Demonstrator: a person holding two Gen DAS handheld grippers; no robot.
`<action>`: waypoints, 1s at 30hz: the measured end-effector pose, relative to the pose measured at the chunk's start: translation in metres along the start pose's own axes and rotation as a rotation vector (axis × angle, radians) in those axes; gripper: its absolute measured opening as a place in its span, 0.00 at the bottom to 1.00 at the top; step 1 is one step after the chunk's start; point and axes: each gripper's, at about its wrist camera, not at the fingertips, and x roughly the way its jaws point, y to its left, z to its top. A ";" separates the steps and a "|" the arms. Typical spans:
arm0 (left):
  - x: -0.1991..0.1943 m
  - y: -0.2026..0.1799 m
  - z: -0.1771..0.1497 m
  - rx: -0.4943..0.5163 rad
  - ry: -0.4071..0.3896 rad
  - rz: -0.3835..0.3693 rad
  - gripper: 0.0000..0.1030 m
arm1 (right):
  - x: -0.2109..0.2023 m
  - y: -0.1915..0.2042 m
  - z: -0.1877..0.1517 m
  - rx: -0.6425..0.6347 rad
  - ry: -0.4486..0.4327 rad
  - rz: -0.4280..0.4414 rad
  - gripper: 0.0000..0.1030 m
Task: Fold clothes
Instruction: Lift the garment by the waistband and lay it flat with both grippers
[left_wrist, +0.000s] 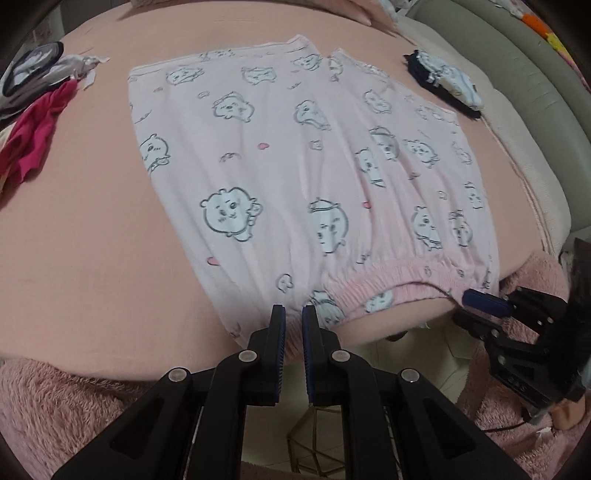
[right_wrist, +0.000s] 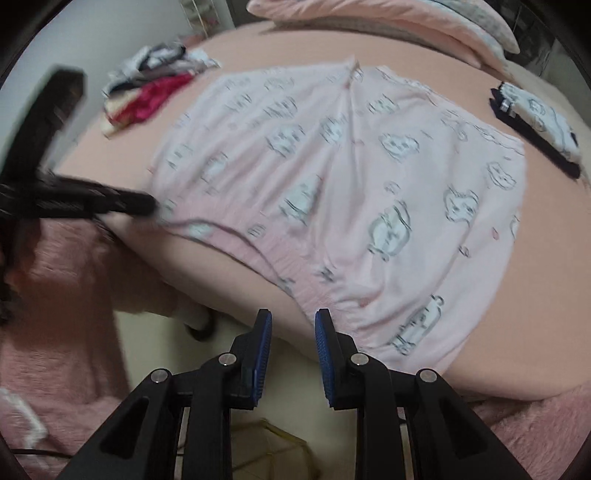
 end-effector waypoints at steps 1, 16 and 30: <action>-0.001 0.000 -0.002 0.005 0.002 -0.005 0.07 | -0.001 -0.004 0.000 0.017 -0.009 -0.002 0.22; 0.004 -0.011 0.005 -0.024 -0.005 0.011 0.07 | 0.000 0.002 -0.003 -0.048 -0.010 -0.056 0.35; -0.011 0.003 -0.007 -0.064 -0.042 -0.017 0.07 | -0.008 -0.035 0.002 0.119 -0.087 -0.159 0.29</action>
